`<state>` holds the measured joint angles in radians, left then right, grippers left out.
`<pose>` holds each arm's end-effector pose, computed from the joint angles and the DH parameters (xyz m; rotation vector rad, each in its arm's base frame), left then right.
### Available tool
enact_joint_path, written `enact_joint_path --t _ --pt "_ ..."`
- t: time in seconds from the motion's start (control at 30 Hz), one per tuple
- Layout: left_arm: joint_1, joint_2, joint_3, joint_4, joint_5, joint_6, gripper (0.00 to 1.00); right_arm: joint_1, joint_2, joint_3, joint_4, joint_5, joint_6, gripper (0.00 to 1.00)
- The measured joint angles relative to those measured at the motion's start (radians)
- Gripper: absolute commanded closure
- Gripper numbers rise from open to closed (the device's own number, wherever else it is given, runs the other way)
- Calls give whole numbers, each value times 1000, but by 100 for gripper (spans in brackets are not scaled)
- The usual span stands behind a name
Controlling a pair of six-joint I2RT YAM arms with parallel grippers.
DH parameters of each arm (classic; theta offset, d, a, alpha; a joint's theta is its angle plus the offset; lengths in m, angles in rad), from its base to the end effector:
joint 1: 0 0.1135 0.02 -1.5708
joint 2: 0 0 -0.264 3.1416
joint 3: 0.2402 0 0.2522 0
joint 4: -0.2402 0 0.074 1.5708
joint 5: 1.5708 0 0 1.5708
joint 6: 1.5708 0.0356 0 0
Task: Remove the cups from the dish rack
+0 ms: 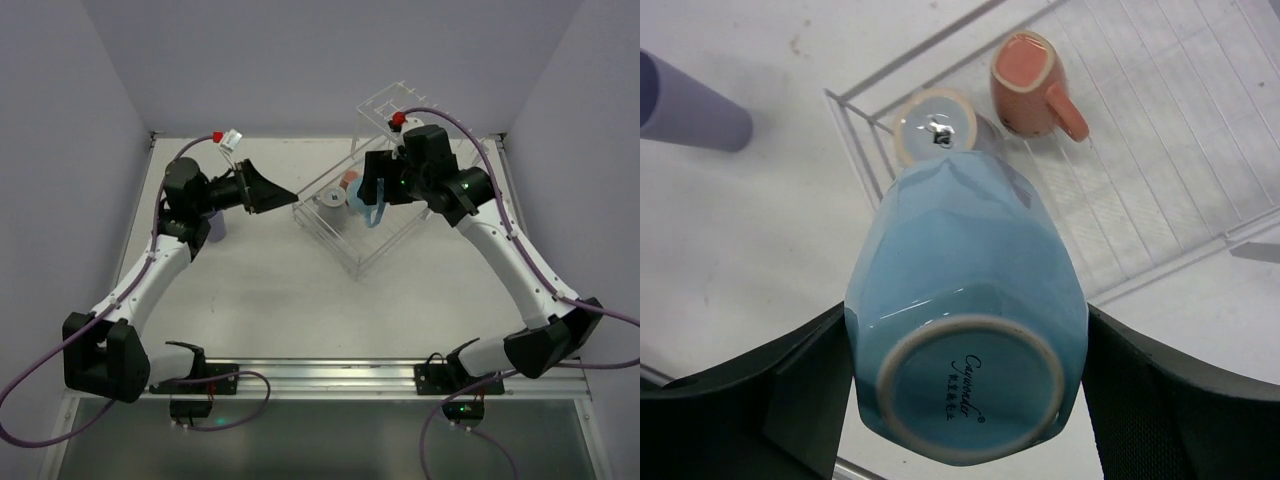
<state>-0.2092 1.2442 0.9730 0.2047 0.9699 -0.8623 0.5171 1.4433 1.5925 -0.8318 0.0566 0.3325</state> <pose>0.2691 -0.0871 0.3495 0.2451 1.8532 -1.5605 0.2659 0.1489 0.4020 -0.1797 2.2746 0.3885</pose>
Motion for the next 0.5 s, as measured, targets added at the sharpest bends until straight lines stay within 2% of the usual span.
enact_joint_path --t 0.3,0.5 --pt "-76 35 -78 508 72 -350 40 -3 -51 17 62 -185 12 100" --pt "-106 50 -87 673 72 -456 41 -9 -55 17 110 -285 39 100"
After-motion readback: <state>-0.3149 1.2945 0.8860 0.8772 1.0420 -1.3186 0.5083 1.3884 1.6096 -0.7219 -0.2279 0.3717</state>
